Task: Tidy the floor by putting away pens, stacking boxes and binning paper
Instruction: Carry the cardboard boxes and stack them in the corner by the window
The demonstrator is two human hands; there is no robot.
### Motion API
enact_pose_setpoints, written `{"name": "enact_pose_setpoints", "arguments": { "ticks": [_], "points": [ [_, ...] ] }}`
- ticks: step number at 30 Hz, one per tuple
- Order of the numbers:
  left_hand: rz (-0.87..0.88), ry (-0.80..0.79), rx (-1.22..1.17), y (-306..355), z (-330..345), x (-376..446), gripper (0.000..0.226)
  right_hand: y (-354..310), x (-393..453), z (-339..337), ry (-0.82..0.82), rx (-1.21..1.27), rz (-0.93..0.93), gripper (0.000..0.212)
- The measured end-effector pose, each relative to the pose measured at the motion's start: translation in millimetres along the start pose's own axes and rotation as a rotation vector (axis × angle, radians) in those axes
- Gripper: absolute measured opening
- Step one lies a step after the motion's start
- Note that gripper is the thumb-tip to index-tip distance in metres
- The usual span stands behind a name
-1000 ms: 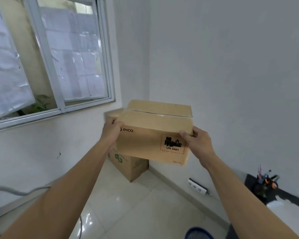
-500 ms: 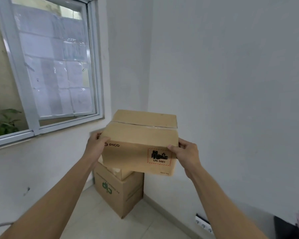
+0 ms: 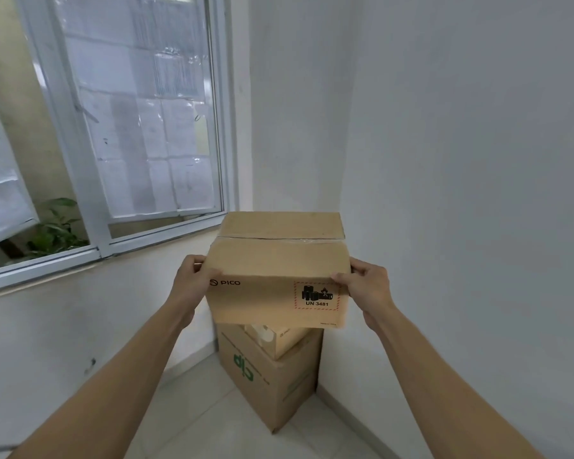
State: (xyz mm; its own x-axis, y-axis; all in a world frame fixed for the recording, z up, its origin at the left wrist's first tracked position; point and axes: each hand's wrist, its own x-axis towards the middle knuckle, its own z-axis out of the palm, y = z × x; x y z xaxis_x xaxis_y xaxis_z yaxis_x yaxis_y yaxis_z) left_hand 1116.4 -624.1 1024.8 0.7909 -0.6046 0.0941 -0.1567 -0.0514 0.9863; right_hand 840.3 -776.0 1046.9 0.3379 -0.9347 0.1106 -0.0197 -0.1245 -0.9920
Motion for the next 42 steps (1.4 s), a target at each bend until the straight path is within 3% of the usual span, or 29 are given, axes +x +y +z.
{"name": "enact_pose_setpoints", "arguments": {
  "ticks": [9,20,27,31,35,36,39,42],
  "points": [
    [-0.072,0.059,0.146,-56,25,166,0.027,61,183,82,-0.121,0.052,0.086,0.041],
    [-0.144,0.065,0.153,-97,41,314,0.034,90,326,150,-0.175,0.059,0.249,0.045],
    [-0.242,0.099,0.124,-135,47,429,0.014,125,413,209,-0.161,-0.030,0.266,0.046],
    [-0.302,0.026,0.150,-161,39,490,0.033,146,454,250,-0.142,-0.085,0.315,0.046],
    [-0.388,-0.156,0.234,-197,37,544,0.056,181,496,298,-0.159,-0.159,0.427,0.040],
    [-0.397,-0.203,0.268,-205,39,557,0.059,193,503,309,-0.147,-0.177,0.497,0.045],
    [-0.422,-0.320,0.345,-222,47,589,0.055,231,514,330,-0.032,-0.287,0.585,0.093],
    [-0.282,-0.327,0.530,-232,57,609,0.069,244,511,343,0.094,-0.373,0.558,0.112]
  ]
}}
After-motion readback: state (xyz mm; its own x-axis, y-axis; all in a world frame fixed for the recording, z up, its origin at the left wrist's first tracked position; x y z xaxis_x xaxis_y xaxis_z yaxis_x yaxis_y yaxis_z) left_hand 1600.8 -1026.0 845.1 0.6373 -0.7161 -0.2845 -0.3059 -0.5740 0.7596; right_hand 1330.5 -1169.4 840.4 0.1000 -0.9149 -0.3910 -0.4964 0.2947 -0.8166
